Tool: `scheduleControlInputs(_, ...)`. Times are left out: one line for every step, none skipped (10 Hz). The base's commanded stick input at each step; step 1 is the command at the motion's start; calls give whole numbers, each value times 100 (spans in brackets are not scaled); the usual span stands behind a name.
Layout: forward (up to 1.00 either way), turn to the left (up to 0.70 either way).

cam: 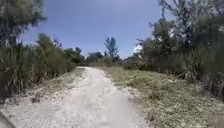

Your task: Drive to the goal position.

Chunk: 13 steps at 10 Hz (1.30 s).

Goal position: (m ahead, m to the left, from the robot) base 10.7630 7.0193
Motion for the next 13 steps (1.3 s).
scheduleControlInputs(50,0)
scheduleControlInputs(50,0)
scheduleControlInputs(50,0)
scheduleControlInputs(50,0)
scheduleControlInputs(50,0)
scheduleControlInputs(50,0)
scheduleControlInputs(50,0)
scheduleControlInputs(50,0)
scheduleControlInputs(50,1)
scheduleControlInputs(50,50)
scheduleControlInputs(50,50)
scheduleControlInputs(50,50)
scheduleControlInputs(50,50)
